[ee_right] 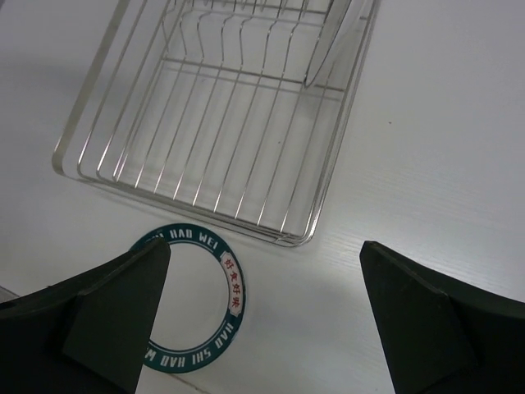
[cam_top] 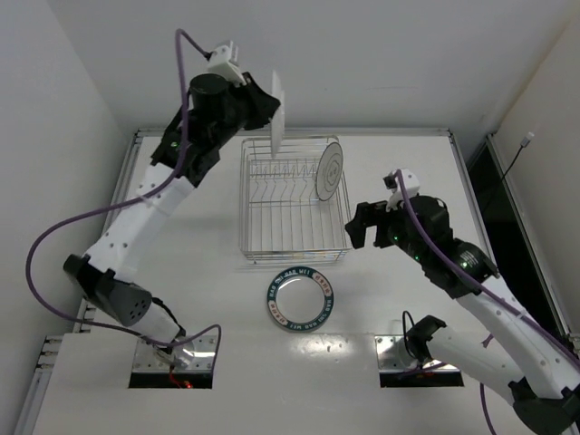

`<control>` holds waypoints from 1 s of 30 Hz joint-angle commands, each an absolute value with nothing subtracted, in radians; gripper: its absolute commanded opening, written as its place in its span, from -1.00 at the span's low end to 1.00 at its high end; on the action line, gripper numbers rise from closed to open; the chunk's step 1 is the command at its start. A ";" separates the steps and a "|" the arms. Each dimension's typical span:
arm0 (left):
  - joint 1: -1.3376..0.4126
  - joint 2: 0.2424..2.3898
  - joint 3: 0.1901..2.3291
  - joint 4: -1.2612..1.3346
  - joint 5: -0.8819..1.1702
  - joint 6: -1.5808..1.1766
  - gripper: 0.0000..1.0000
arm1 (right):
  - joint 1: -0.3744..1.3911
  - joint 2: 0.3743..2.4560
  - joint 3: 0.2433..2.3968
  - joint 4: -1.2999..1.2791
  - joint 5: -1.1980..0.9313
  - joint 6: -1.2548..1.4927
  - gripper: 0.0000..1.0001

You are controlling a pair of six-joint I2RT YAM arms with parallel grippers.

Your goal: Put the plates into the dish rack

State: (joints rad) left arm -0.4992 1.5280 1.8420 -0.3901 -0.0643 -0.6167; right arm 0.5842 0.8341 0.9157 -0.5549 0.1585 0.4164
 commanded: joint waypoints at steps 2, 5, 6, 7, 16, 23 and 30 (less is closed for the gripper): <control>-0.528 1.638 1.758 -0.046 0.178 -0.738 -1.00 | 0.581 0.737 0.905 -0.541 0.232 0.443 0.98; -0.537 1.673 1.681 0.136 0.235 -0.811 -1.00 | 0.581 0.723 0.925 -0.584 0.241 0.434 0.98; -0.548 1.683 1.681 0.178 0.235 -0.821 -1.00 | 0.581 0.710 0.925 -0.594 0.241 0.434 0.98; -0.561 1.706 1.681 0.178 0.224 -0.821 -1.00 | 0.581 0.698 0.925 -0.613 0.241 0.434 0.98; -0.606 1.772 1.632 0.216 0.140 -0.801 -1.00 | 0.581 0.623 0.905 -0.673 0.232 0.434 0.98; -0.617 1.781 1.557 0.216 0.037 -0.801 -1.00 | 0.581 0.603 0.905 -0.706 0.219 0.434 0.98; -0.617 1.802 1.525 0.179 -0.037 -0.801 -1.00 | 0.581 0.594 0.905 -0.736 0.219 0.434 0.98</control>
